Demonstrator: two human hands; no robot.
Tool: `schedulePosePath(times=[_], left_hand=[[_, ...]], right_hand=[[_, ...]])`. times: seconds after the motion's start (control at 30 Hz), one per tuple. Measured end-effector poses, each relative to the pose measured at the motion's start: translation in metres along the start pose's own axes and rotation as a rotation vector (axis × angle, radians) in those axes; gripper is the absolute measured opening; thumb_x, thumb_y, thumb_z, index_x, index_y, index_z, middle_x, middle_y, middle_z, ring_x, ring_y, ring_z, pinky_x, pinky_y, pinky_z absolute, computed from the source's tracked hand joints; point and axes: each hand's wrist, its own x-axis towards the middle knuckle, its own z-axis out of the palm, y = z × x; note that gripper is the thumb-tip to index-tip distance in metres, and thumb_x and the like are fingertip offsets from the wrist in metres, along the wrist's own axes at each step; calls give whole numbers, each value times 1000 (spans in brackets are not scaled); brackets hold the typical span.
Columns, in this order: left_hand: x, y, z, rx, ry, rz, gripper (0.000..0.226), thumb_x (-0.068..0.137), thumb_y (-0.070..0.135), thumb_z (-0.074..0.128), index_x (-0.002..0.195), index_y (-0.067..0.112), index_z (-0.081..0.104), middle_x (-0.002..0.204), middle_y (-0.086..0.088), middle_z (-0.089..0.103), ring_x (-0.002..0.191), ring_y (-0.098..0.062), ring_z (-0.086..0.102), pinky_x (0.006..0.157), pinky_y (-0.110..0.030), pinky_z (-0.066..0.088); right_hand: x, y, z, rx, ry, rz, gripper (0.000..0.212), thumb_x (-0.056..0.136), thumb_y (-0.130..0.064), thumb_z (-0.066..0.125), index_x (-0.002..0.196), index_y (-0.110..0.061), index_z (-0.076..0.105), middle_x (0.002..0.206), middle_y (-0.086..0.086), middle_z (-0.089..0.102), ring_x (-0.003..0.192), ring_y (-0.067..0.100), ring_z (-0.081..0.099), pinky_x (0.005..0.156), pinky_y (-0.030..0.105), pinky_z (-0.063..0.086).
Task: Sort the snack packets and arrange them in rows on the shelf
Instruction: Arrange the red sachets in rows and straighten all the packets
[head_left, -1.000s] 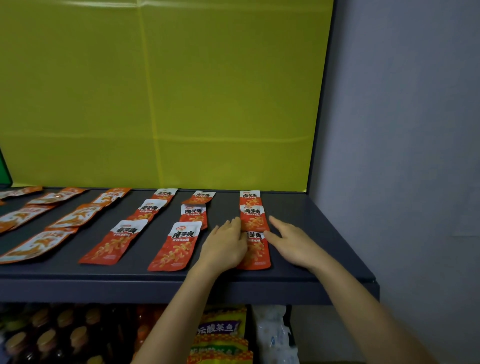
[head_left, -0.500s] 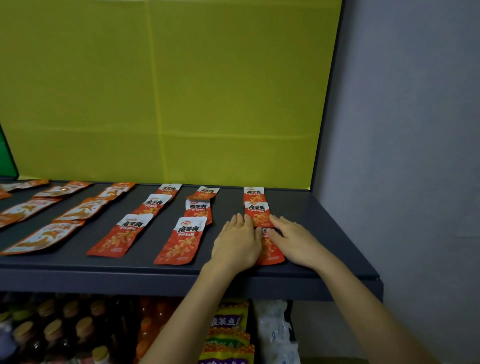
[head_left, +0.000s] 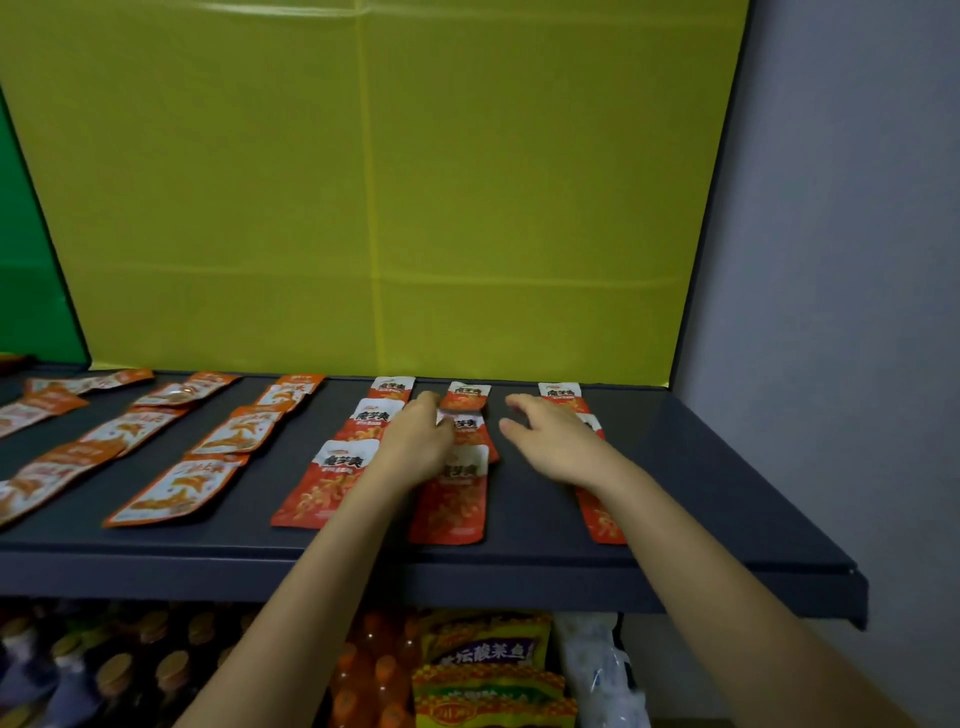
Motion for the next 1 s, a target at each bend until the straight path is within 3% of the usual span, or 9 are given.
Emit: schedulePosePath(times=[0.1, 0.13, 0.27, 0.37, 0.5, 0.67, 0.8, 1.0], left_hand=[[22, -6, 0, 37, -86, -43, 33, 95, 14, 39, 121, -6, 41, 128, -25, 50, 119, -36, 48, 94, -39, 38], [29, -7, 2, 52, -95, -39, 32, 94, 14, 39, 118, -7, 42, 127, -27, 50, 118, -38, 48, 94, -40, 38], [50, -12, 11, 131, -120, -37, 41, 95, 20, 39, 125, -7, 36, 134, -29, 44, 124, -42, 42, 100, -42, 35], [58, -19, 20, 164, -145, -70, 47, 96, 21, 37, 131, -10, 29, 138, -31, 40, 130, -42, 36, 104, -40, 31], [60, -24, 26, 165, -134, -34, 44, 95, 17, 36, 130, -10, 32, 138, -28, 41, 132, -38, 36, 104, -39, 31], [67, -24, 25, 169, -184, 1, 45, 94, 15, 35, 133, -7, 31, 142, -25, 38, 134, -36, 34, 109, -41, 27], [71, -25, 25, 194, -219, 26, 51, 95, 19, 31, 141, -3, 24, 150, -20, 29, 140, -31, 25, 115, -41, 15], [74, -28, 31, 223, -210, 40, 50, 96, 24, 27, 140, 2, 30, 152, -18, 26, 144, -28, 18, 117, -44, 13]], right_hand=[[23, -15, 14, 33, -37, 87, 26, 98, -23, 40, 119, -12, 51, 135, 16, 51, 124, 28, 47, 83, 27, 37], [30, -17, 19, 58, -34, 102, 28, 97, -23, 40, 119, -9, 51, 133, 15, 52, 123, 29, 48, 83, 28, 38], [52, -18, 36, 134, 19, 171, 40, 98, -26, 39, 133, -9, 47, 136, 14, 52, 125, 30, 48, 100, 37, 41], [62, -11, 47, 122, 69, 212, 45, 98, -32, 36, 140, -17, 42, 141, 9, 49, 128, 29, 45, 101, 38, 42], [65, -7, 54, 66, 141, 242, 42, 98, -33, 34, 135, -19, 48, 137, 9, 53, 128, 32, 43, 101, 43, 41], [65, -6, 54, -2, 174, 254, 40, 99, -34, 33, 134, -24, 50, 132, 10, 57, 123, 32, 47, 98, 41, 41], [67, -3, 54, -38, 184, 246, 41, 99, -32, 34, 135, -20, 49, 136, 11, 54, 128, 32, 42, 100, 42, 38], [71, 1, 56, -105, 158, 235, 43, 99, -29, 35, 141, -20, 41, 144, 5, 45, 134, 31, 35, 103, 41, 33]])
